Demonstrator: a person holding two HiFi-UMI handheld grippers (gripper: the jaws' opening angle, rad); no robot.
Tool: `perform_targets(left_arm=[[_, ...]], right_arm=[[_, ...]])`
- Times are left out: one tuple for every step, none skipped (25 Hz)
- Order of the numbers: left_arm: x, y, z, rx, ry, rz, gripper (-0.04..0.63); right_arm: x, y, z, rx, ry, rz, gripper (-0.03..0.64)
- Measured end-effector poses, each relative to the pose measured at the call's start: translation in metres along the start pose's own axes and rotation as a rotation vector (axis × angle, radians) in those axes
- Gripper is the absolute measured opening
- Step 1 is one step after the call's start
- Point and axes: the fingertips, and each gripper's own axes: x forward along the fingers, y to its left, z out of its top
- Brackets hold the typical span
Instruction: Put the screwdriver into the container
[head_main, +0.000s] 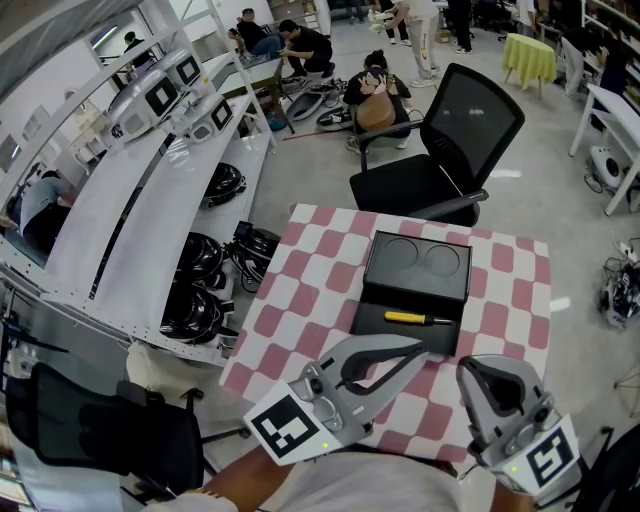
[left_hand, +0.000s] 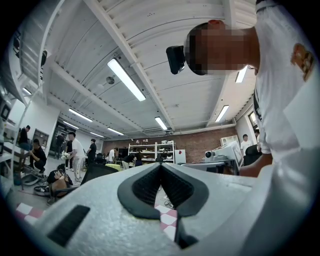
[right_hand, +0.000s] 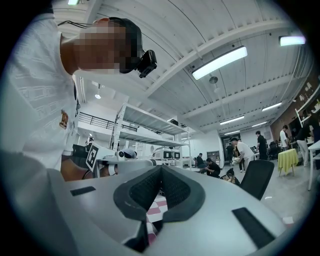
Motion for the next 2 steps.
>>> perform_targets(left_arm=[[-0.0003,-0.0004,0.0004,0.0,-0.001,0.0,0.014],[-0.0005,-0.0008,0.0009,-0.001,-0.003,0.0,0.014]], right_arm=[[-0.0002,0.0006,0.0003,-0.001,0.0,0.0,0.011],[-0.0005,0.0013,0.0005,-0.001,0.001,0.0,0.011]])
